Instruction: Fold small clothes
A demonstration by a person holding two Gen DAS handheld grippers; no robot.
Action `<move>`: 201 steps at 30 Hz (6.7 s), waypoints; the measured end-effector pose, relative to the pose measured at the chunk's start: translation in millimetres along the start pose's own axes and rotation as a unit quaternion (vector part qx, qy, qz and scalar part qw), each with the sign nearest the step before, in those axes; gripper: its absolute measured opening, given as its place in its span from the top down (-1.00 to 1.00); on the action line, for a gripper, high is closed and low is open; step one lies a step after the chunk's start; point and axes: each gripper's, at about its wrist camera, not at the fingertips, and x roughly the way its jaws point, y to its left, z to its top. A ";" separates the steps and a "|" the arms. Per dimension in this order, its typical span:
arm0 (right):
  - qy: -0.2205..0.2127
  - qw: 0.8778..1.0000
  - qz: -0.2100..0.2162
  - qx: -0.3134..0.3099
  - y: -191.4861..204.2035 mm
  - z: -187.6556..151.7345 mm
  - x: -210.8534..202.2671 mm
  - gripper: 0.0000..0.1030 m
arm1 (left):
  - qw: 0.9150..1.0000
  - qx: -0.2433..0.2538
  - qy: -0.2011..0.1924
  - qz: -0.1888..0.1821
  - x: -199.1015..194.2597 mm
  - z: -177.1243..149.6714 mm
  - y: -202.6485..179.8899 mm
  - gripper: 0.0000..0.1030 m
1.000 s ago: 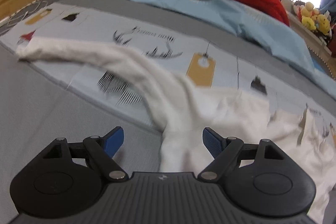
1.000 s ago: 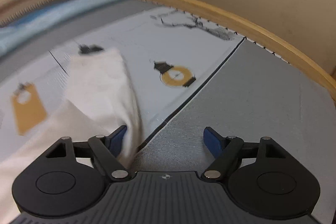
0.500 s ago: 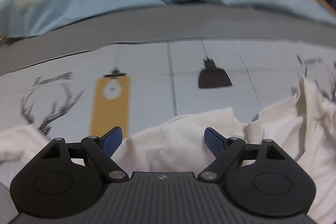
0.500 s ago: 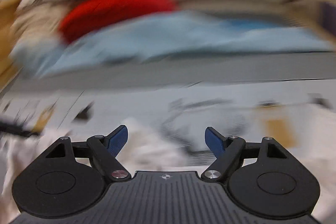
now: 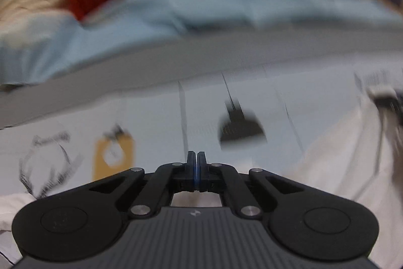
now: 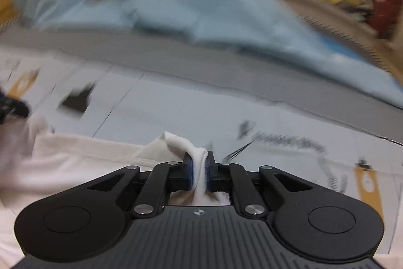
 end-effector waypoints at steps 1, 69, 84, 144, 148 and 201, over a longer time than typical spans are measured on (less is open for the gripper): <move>-0.029 0.999 -0.006 0.035 -8.8 -1.1 -4.0 0.83 | 0.999 -0.033 -0.042 0.012 -6.4 0.9 8.7 1.00; -0.041 0.989 -0.051 0.129 -89.3 -32.9 -27.0 0.45 | 0.992 -0.108 -0.043 0.047 -34.0 -75.3 43.9 -1.00; -0.004 0.877 -0.139 0.459 -392.8 -126.9 -74.4 -0.29 | 0.987 -0.156 0.007 0.034 -53.6 -97.2 26.2 -0.99; 0.161 0.971 0.059 0.169 -15.1 -293.6 -313.2 -0.40 | 0.946 -0.232 0.166 -0.152 -260.5 -344.5 165.3 -0.99; 0.148 0.963 0.064 0.214 -19.6 -304.6 -325.8 -0.40 | 0.954 -0.220 0.168 -0.115 -271.5 -348.6 174.2 -0.99; 0.128 0.985 0.093 0.065 19.0 -303.9 -324.9 0.92 | 0.994 -0.035 0.102 -0.012 -293.5 -354.3 124.5 0.92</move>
